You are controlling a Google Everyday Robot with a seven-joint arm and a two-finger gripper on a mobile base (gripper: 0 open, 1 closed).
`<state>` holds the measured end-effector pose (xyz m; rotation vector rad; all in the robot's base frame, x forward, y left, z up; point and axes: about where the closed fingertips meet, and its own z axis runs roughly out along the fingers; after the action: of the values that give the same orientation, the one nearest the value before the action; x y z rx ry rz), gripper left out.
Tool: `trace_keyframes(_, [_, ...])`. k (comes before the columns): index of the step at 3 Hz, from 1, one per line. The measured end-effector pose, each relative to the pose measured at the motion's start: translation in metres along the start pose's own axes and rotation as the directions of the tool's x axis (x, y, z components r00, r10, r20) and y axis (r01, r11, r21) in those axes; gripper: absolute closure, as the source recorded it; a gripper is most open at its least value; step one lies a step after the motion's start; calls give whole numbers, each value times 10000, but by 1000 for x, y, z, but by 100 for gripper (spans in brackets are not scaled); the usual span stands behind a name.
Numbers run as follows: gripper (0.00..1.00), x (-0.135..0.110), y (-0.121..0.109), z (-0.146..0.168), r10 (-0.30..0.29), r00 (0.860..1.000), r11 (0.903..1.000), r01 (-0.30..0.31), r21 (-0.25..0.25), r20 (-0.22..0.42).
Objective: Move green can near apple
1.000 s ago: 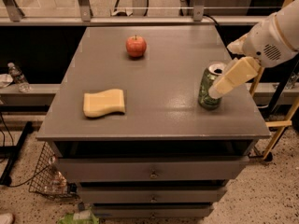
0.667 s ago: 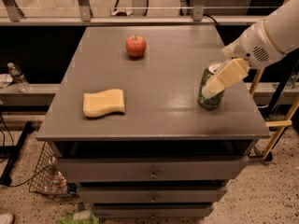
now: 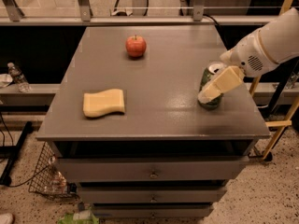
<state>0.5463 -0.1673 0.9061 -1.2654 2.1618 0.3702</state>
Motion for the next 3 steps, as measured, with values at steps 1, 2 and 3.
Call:
trace_keyframes(1, [17,5,1,3,89,9995,9997,-96,241,288])
trace_keyframes(2, [39,7,1,5,93,9987,9993,-111,345,507])
trace_keyframes(3, [64,5,2,7,-125,9975,9992,99,376,700])
